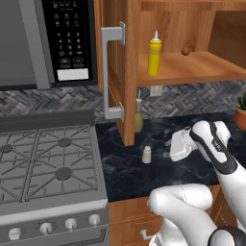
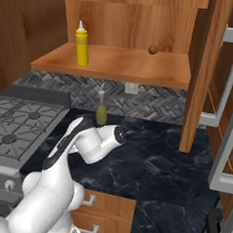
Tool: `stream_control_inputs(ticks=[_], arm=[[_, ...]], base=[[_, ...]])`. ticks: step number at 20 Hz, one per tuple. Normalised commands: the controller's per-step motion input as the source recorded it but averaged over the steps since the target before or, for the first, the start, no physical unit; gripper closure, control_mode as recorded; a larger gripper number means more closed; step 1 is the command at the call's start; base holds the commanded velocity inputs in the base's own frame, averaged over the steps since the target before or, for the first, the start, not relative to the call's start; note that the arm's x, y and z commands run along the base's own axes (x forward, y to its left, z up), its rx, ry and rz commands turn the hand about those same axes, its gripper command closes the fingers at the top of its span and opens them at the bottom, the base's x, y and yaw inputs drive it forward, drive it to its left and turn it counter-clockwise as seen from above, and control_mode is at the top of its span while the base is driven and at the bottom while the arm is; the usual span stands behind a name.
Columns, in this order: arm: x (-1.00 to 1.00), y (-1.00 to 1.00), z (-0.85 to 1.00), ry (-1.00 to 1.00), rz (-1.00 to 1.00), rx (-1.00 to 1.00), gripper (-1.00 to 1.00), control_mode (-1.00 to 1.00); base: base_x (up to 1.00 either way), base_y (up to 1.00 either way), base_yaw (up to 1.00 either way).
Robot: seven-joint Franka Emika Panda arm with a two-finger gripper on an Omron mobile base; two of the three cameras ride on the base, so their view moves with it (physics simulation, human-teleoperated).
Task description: Pick the mustard and shaker from the counter and place them in the cabinet.
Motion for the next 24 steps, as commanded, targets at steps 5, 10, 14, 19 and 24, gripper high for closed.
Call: stream_control_inputs(ticks=[5,10,14,19,24], arm=[[0.16,0.0,-0.28,0.04,0.04,0.0,-1.0,-1.0],[0.18,0.0,-0.27,0.03,0.06,0.0,-1.0,-1.0],[0.32,0.0,-0.24,0.03,0.04,0.0,-1.0,-1.0],[0.38,0.0,-0.21,0.03,0.01,0.0,-1.0,-1.0],[0.32,0.01,-0.2,0.02,0.0,0.0,-1.0,-1.0]], base=[[0.0,0.0,0.0],[0.0,0.0,0.0],[0.0,0.0,0.0],[0.0,0.0,0.0],[0.0,0.0,0.0]])
